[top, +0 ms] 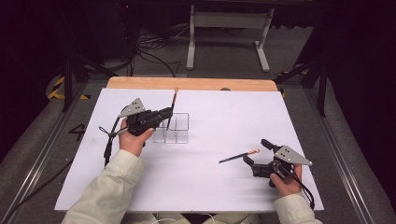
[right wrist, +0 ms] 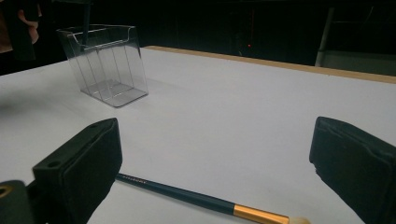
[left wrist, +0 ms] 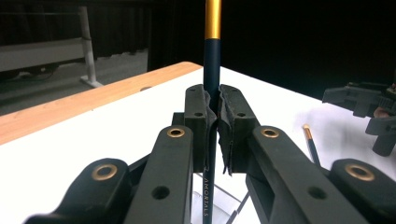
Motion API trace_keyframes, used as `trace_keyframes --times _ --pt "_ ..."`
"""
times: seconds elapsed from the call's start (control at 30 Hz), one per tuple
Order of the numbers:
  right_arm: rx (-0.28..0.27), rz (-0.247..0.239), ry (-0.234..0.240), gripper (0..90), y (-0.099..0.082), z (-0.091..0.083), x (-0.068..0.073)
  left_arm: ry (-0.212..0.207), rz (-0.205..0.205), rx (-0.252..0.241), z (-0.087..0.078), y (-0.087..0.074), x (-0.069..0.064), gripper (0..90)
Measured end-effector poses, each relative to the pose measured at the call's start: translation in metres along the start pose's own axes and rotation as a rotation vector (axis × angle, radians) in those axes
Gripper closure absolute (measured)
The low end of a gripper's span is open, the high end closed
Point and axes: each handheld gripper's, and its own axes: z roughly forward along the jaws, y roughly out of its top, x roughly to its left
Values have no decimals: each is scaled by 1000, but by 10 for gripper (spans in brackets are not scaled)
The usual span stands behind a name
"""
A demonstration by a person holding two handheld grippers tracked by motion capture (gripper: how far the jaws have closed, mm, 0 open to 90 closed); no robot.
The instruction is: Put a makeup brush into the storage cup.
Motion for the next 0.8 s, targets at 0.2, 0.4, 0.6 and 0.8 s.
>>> trace_keyframes --times 0.2,0.4,0.6,0.8 --pt "1 2 0 32 0 0 0 3 12 29 0 -1 0 825" --pt "0 0 0 32 0 0 0 8 2 53 0 -2 0 825" --pt "0 -1 1 32 0 0 0 7 7 75 0 -3 0 823" --pt "0 -1 0 32 0 0 0 8 4 80 -1 -3 0 823"
